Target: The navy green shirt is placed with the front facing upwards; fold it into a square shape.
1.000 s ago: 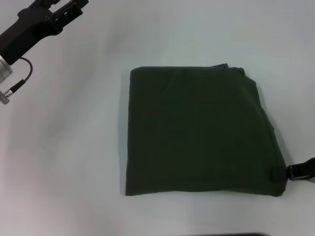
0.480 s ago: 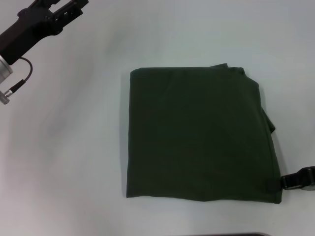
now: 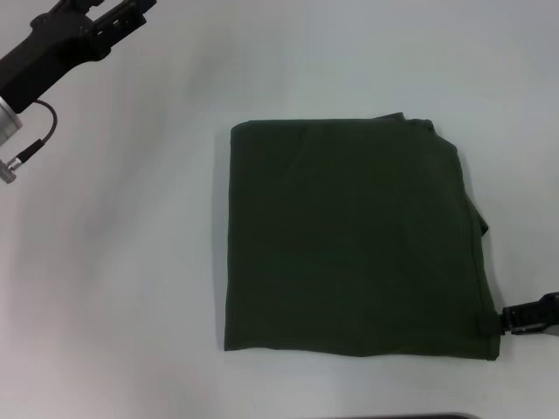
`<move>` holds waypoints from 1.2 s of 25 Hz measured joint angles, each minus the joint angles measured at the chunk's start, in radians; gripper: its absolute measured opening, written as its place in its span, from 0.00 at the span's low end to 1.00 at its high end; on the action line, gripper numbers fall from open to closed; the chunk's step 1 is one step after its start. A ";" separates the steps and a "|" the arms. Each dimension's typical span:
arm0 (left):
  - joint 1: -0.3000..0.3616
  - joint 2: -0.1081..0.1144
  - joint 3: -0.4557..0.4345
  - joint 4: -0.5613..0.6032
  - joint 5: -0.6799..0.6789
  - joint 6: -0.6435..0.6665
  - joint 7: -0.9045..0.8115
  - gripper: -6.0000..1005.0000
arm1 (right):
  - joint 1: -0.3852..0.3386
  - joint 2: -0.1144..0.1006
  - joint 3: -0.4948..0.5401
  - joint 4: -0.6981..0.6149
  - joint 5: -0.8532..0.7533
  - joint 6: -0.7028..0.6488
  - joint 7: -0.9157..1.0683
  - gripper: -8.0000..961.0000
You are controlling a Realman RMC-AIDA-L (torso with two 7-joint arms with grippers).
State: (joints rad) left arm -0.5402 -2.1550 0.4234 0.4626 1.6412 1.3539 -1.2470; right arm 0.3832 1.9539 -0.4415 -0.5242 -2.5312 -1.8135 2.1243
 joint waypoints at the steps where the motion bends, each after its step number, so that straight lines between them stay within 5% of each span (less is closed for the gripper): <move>1: 0.000 0.000 0.000 0.000 0.000 0.000 0.000 0.90 | -0.001 -0.001 0.003 -0.001 0.000 0.001 0.000 0.07; 16: -0.007 0.002 0.000 0.002 0.000 -0.006 -0.005 0.90 | -0.014 -0.049 0.151 -0.004 0.013 -0.095 -0.060 0.64; 21: -0.011 0.002 0.000 0.002 0.000 -0.006 -0.006 0.90 | 0.009 -0.044 0.149 -0.004 0.042 -0.132 -0.074 0.64; 30: -0.013 -0.002 0.000 0.000 0.000 -0.014 -0.005 0.90 | 0.049 -0.002 0.079 0.022 0.039 -0.110 -0.085 0.64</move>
State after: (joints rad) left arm -0.5537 -2.1567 0.4234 0.4623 1.6412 1.3396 -1.2522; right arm 0.4324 1.9521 -0.3620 -0.5024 -2.4919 -1.9233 2.0393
